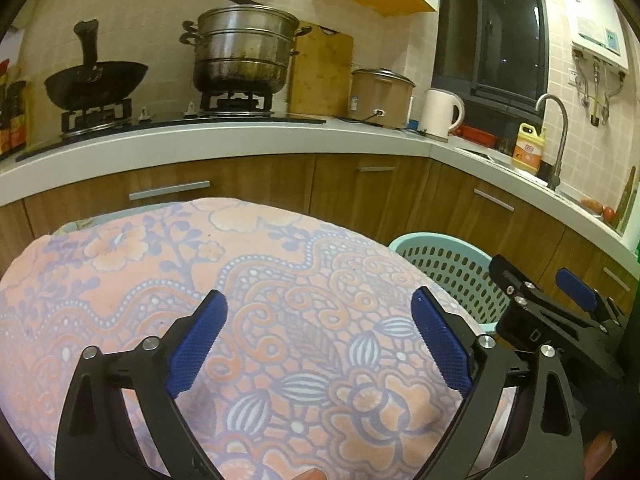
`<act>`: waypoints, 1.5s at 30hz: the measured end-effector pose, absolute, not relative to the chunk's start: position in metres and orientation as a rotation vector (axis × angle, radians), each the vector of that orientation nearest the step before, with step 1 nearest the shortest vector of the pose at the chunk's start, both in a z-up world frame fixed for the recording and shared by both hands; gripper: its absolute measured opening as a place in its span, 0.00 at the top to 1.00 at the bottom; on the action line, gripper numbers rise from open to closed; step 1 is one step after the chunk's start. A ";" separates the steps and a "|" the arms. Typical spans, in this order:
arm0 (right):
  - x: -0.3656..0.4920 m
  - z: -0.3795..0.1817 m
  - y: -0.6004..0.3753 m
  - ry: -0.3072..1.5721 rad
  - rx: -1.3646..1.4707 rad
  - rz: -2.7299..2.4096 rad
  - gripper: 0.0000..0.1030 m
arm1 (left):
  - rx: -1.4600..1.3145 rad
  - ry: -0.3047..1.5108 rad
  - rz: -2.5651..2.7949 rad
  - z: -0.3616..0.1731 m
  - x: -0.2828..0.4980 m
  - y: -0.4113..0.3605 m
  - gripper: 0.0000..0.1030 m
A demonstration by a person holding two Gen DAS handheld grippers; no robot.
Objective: Collect trash
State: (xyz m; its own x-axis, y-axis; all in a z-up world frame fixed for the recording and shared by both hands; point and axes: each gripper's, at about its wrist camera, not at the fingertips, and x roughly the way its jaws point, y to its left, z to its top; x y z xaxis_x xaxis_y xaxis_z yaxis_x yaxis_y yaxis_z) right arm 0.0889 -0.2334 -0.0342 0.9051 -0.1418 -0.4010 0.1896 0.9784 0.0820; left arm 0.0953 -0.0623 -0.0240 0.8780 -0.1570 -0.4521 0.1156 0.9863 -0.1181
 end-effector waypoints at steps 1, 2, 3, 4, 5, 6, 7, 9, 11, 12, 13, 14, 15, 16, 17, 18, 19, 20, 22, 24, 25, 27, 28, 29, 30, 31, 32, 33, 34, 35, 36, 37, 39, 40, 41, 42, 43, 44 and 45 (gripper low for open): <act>0.089 -0.034 -0.234 0.405 0.124 -0.171 0.08 | -0.092 0.479 -0.143 -0.024 0.095 -0.062 0.11; 0.089 -0.034 -0.234 0.405 0.126 -0.170 0.08 | -0.099 0.480 -0.143 -0.024 0.095 -0.060 0.11; 0.088 -0.034 -0.234 0.405 0.126 -0.171 0.08 | -0.104 0.479 -0.142 -0.024 0.095 -0.060 0.11; 0.088 -0.034 -0.234 0.404 0.125 -0.171 0.08 | -0.108 0.479 -0.140 -0.024 0.095 -0.059 0.11; 0.088 -0.034 -0.234 0.403 0.123 -0.171 0.08 | -0.111 0.481 -0.140 -0.024 0.095 -0.058 0.11; 0.088 -0.034 -0.235 0.403 0.124 -0.171 0.08 | -0.112 0.482 -0.141 -0.024 0.096 -0.058 0.11; 0.088 -0.034 -0.235 0.404 0.123 -0.170 0.08 | -0.110 0.481 -0.140 -0.024 0.095 -0.058 0.11; 0.088 -0.035 -0.236 0.406 0.125 -0.170 0.08 | -0.102 0.479 -0.142 -0.024 0.095 -0.059 0.11; 0.088 -0.034 -0.236 0.407 0.125 -0.170 0.08 | -0.096 0.478 -0.145 -0.024 0.095 -0.060 0.11; 0.088 -0.034 -0.236 0.407 0.125 -0.171 0.08 | -0.094 0.478 -0.147 -0.025 0.095 -0.060 0.11; 0.088 -0.034 -0.236 0.407 0.124 -0.171 0.08 | -0.091 0.478 -0.148 -0.025 0.095 -0.060 0.11; 0.089 -0.034 -0.236 0.407 0.122 -0.171 0.08 | -0.090 0.478 -0.149 -0.025 0.095 -0.061 0.11; 0.089 -0.034 -0.236 0.408 0.121 -0.171 0.08 | -0.089 0.478 -0.149 -0.025 0.095 -0.061 0.11; 0.089 -0.034 -0.236 0.407 0.120 -0.172 0.08 | -0.087 0.478 -0.150 -0.025 0.095 -0.061 0.11; 0.088 -0.034 -0.236 0.407 0.119 -0.173 0.08 | -0.086 0.478 -0.150 -0.024 0.095 -0.061 0.11; 0.088 -0.034 -0.236 0.406 0.119 -0.173 0.08 | -0.085 0.478 -0.150 -0.025 0.095 -0.061 0.11; 0.088 -0.035 -0.236 0.406 0.119 -0.172 0.08 | -0.085 0.479 -0.151 -0.025 0.095 -0.061 0.10; 0.089 -0.035 -0.236 0.406 0.120 -0.173 0.08 | -0.084 0.478 -0.150 -0.024 0.095 -0.062 0.10; 0.088 -0.035 -0.237 0.406 0.121 -0.174 0.08 | -0.082 0.476 -0.151 -0.024 0.094 -0.062 0.10; 0.088 -0.035 -0.237 0.405 0.123 -0.175 0.08 | -0.081 0.476 -0.150 -0.024 0.094 -0.063 0.09; 0.088 -0.035 -0.237 0.405 0.124 -0.176 0.08 | -0.082 0.477 -0.149 -0.024 0.094 -0.063 0.09; 0.088 -0.035 -0.237 0.405 0.125 -0.177 0.08 | -0.083 0.477 -0.150 -0.024 0.094 -0.062 0.09; 0.088 -0.035 -0.237 0.405 0.125 -0.177 0.08 | -0.083 0.477 -0.150 -0.024 0.095 -0.063 0.09; 0.088 -0.035 -0.238 0.405 0.124 -0.176 0.08 | -0.084 0.478 -0.148 -0.024 0.094 -0.063 0.09; 0.088 -0.035 -0.237 0.405 0.123 -0.176 0.08 | -0.084 0.478 -0.146 -0.024 0.094 -0.063 0.09; 0.088 -0.035 -0.237 0.405 0.123 -0.176 0.08 | -0.084 0.478 -0.145 -0.024 0.094 -0.063 0.09; 0.088 -0.035 -0.238 0.404 0.122 -0.178 0.08 | -0.085 0.478 -0.144 -0.024 0.094 -0.063 0.09; 0.088 -0.035 -0.238 0.405 0.122 -0.178 0.08 | -0.084 0.479 -0.144 -0.024 0.094 -0.063 0.09; 0.088 -0.035 -0.238 0.406 0.122 -0.177 0.08 | -0.084 0.480 -0.144 -0.024 0.094 -0.063 0.09; 0.088 -0.035 -0.238 0.405 0.123 -0.177 0.08 | -0.084 0.481 -0.142 -0.024 0.094 -0.064 0.09; 0.088 -0.035 -0.238 0.405 0.124 -0.177 0.08 | -0.084 0.480 -0.142 -0.024 0.094 -0.064 0.09; 0.088 -0.035 -0.238 0.404 0.125 -0.177 0.08 | -0.084 0.480 -0.142 -0.024 0.093 -0.064 0.09; 0.088 -0.035 -0.238 0.404 0.123 -0.176 0.08 | -0.084 0.480 -0.143 -0.024 0.094 -0.063 0.09; 0.088 -0.035 -0.238 0.404 0.122 -0.177 0.08 | -0.084 0.480 -0.143 -0.024 0.094 -0.063 0.09; 0.088 -0.035 -0.238 0.404 0.122 -0.178 0.08 | -0.083 0.480 -0.143 -0.024 0.094 -0.064 0.09; 0.088 -0.035 -0.239 0.404 0.123 -0.177 0.08 | -0.083 0.480 -0.143 -0.024 0.094 -0.064 0.09; 0.088 -0.035 -0.239 0.404 0.124 -0.177 0.08 | -0.081 0.481 -0.143 -0.024 0.094 -0.064 0.09; 0.089 -0.035 -0.239 0.404 0.126 -0.177 0.08 | -0.082 0.480 -0.143 -0.024 0.094 -0.064 0.09; 0.089 -0.035 -0.239 0.404 0.127 -0.178 0.08 | -0.082 0.479 -0.143 -0.024 0.094 -0.064 0.09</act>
